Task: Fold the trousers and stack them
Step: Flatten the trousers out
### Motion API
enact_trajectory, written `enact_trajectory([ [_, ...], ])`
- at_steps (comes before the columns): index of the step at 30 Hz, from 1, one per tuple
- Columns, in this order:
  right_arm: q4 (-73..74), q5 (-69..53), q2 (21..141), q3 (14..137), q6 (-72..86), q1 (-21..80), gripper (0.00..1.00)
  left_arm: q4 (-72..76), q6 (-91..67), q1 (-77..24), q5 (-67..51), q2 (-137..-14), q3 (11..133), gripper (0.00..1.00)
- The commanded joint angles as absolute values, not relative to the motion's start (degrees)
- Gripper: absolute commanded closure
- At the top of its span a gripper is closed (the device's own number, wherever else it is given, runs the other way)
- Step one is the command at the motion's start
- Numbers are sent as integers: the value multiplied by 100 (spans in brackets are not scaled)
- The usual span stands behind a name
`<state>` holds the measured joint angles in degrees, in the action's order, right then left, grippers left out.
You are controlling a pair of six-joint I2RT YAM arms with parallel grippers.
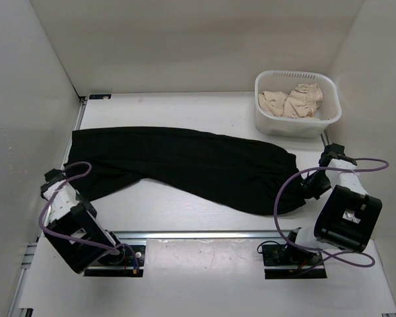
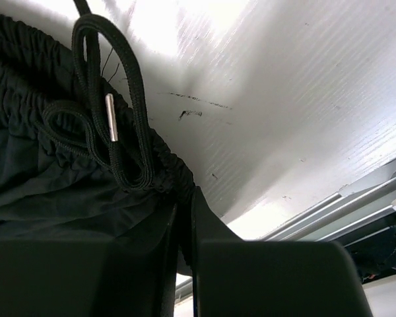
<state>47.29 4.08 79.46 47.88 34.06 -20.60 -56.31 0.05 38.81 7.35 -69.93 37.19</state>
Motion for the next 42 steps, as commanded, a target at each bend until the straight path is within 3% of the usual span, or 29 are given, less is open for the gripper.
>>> enact_trajectory([
  [1, 4632, 325, 7980, 4790, 3384, -2074, 100, -5423, 0, 4236, 1134, -6662, 4689, 40],
  [9, 4526, 256, 8147, 4790, 3278, -2074, 100, -5528, 0, 4342, 133, -8496, 7099, 28],
  [14, 4526, 255, 8209, 4843, 3226, -2074, 100, -5371, 0, 3737, -97, -10132, 8015, 20],
  [20, 4526, 386, 8314, 4843, 3173, -2074, 100, -4633, 0, 2911, 817, -10985, 8630, 11],
  [25, 4474, 492, 8385, 4896, 3173, -2074, 100, -4570, 0, 2856, 1212, -11750, 9386, 9],
  [28, 4605, 439, 8507, 5027, 3173, -2074, 100, -4570, 0, 2856, 1335, -11988, 9387, 14],
  [31, 4658, 439, 8508, 5228, 3173, -2127, 100, -4570, 0, 2856, 1336, -12050, 9141, 31],
  [32, 4658, 439, 8569, 5282, 3173, -2127, 100, -4570, 0, 2856, 1336, -12050, 9141, 39],
  [33, 4710, 387, 8630, 5352, 3173, -2127, 100, -4570, 0, 2856, 1336, -12050, 9062, 65],
  [35, 4764, 273, 8701, 5562, 3121, -2197, 100, -4570, 0, 2856, 1336, -11998, 9062, 86],
  [42, 4939, 202, 8859, 6064, 3120, -2250, 100, -4623, 0, 2856, 1459, -11611, 9351, 86],
])
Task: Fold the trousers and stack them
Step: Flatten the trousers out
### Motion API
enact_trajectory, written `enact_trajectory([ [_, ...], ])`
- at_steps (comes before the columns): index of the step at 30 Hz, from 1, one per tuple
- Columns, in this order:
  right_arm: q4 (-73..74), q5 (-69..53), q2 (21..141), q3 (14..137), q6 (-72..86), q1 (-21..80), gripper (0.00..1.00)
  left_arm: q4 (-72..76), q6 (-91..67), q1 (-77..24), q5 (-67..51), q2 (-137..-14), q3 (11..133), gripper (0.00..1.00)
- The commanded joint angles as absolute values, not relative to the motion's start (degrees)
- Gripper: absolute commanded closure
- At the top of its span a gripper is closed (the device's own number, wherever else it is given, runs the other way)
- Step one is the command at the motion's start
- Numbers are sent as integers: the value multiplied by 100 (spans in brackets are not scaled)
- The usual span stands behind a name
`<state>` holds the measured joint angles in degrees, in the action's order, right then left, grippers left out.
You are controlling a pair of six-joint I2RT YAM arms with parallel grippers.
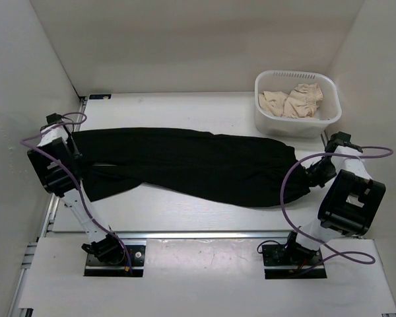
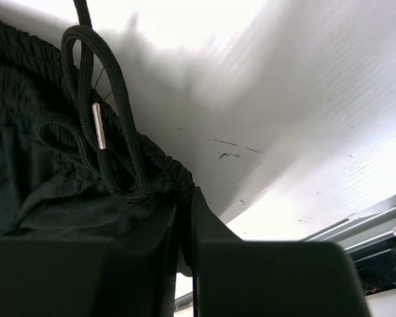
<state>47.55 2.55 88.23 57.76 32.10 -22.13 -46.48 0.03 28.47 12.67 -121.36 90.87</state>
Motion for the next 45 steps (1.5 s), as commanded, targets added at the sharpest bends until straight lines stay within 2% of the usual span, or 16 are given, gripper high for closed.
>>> enact_trajectory([
  [1, 4992, 202, 8859, 6143, 3120, -2250, 100, -4693, 0, 2856, 1459, -11471, 9421, 86],
  [7, 5211, 202, 9043, 6679, 3120, -2364, 100, -4992, 0, 2856, 1082, -10734, 10695, 86],
  [10, 5282, 132, 9044, 6741, 3120, -2680, 100, -4992, 0, 2856, 879, -10162, 10619, 86],
  [15, 5125, -97, 8675, 6013, 3173, -3172, 100, -4571, 0, 3145, 686, -8387, 8267, 86],
  [16, 5072, -158, 8605, 5890, 3173, -3173, 100, -4483, 0, 3225, 773, -8185, 7296, 86],
  [17, 5071, -158, 8604, 5715, 3173, -3234, 100, -4387, 0, 3304, 826, -7869, 6834, 86],
  [22, 5071, 43, 8552, 5599, 3173, -3348, 100, -3720, 0, 4007, 826, -7331, 4540, 86],
  [26, 5186, 281, 8552, 5704, 3173, -3410, 100, -3394, 0, 4508, 905, -7330, 3930, 86],
  [32, 5186, 352, 8613, 5704, 3173, -3586, 100, -3243, 0, 5273, 905, -7690, 3867, 85],
  [35, 5186, 483, 8613, 5766, 3120, -3586, 100, -3243, 0, 5527, 853, -7690, 3919, 74],
  [38, 5247, 729, 8613, 5818, 3120, -3586, 100, -3243, 0, 5695, 853, -7690, 4051, 71],
  [41, 5352, 878, 8613, 5871, 3067, -3586, 99, -3243, 0, 5809, 905, -7524, 4104, 50],
  [42, 5353, 931, 8613, 5923, 3067, -3586, 96, -3452, 0, 5870, 905, -7445, 4104, 44],
  [43, 5405, 984, 8613, 5924, 3015, -3586, 92, -3611, 0, 5871, 905, -7366, 4104, 31],
  [44, 5405, 984, 8613, 5924, 3015, -3586, 76, -3812, 0, 5932, 905, -7209, 4104, 26],
  [45, 5405, 1037, 8613, 5924, 3015, -3586, 67, -4337, 0, 5933, 783, -7137, 4279, 23],
])
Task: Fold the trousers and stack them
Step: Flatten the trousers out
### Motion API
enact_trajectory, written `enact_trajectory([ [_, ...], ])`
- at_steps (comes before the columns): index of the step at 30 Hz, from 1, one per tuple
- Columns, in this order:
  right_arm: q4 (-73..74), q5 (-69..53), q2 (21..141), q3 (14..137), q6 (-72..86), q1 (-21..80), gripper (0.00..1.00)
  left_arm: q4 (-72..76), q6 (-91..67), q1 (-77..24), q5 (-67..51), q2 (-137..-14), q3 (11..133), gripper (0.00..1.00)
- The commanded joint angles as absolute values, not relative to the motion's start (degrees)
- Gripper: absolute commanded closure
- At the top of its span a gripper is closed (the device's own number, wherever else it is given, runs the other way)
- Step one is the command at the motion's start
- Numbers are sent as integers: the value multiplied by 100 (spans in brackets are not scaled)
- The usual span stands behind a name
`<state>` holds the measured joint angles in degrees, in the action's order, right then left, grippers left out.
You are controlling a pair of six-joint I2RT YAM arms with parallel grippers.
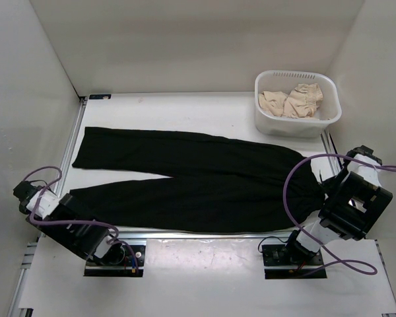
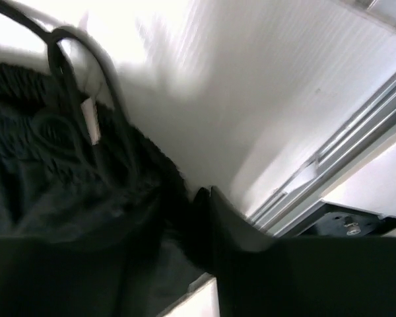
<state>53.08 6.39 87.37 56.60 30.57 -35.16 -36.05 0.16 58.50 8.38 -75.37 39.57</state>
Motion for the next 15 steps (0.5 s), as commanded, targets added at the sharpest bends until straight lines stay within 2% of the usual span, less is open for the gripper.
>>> enact_trajectory([
  [1, 5405, 1037, 8613, 5924, 2954, -3586, 59, -4585, 0, 5933, 695, -7076, 4411, 21],
  [2, 5405, 1037, 8613, 5924, 2953, -3586, 49, -4797, 0, 5933, 573, -7023, 4586, 21],
  [4, 5405, 1090, 8613, 5977, 2901, -3586, 44, -5314, 0, 5933, -5, -7022, 5312, 21],
  [5, 5405, 1151, 8613, 5977, 2900, -3534, 42, -5422, 0, 5820, -165, -7205, 5570, 25],
  [9, 5457, 1344, 8613, 6047, 2839, -3253, 39, -5292, 0, 5038, -308, -7907, 5941, 34],
  [10, 5458, 1484, 8613, 6108, 2839, -3165, 39, -5134, 0, 4679, -151, -8075, 5846, 38],
  [15, 5765, 2150, 8544, 6249, 2760, -2392, 38, -4228, 0, 4096, 817, -8779, 5256, 45],
])
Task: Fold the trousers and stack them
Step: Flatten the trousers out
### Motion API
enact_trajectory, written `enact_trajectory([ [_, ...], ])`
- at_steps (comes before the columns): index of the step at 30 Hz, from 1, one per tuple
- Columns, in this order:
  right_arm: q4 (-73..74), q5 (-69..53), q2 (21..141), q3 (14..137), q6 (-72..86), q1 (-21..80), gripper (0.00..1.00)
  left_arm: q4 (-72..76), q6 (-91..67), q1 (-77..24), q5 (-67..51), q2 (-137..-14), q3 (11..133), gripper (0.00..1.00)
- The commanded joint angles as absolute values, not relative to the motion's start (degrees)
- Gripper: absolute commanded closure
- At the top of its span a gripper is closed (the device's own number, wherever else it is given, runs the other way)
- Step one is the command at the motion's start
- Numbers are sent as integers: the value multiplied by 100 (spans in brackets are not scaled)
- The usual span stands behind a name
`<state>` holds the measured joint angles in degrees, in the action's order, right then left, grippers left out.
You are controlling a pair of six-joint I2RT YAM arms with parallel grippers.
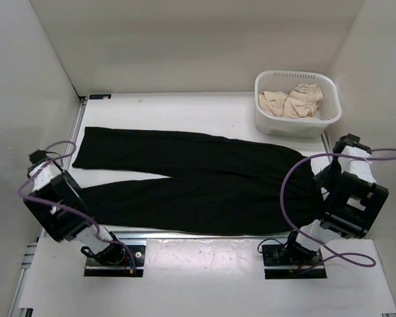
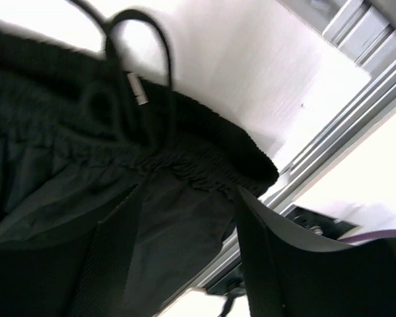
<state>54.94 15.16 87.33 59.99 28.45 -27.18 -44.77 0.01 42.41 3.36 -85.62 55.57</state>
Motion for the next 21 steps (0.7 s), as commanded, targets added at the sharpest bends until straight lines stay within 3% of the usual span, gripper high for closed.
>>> enact_trajectory([
  [1, 5818, 2327, 8456, 6310, 2760, -2269, 37, -4175, 0, 4035, 817, -8911, 5256, 48],
  [6, 6021, 3453, 7877, 6311, 3084, -1302, 35, -3692, 0, 3903, 922, -9228, 5115, 51],
  [13, 5748, 3097, 7496, 5539, 3812, 542, 36, -3183, 0, 3393, 976, -9615, 5528, 52],
  [21, 4914, 2268, 8340, 4518, 4070, 564, 38, -2795, 0, 2892, 1071, -9738, 6064, 49],
])
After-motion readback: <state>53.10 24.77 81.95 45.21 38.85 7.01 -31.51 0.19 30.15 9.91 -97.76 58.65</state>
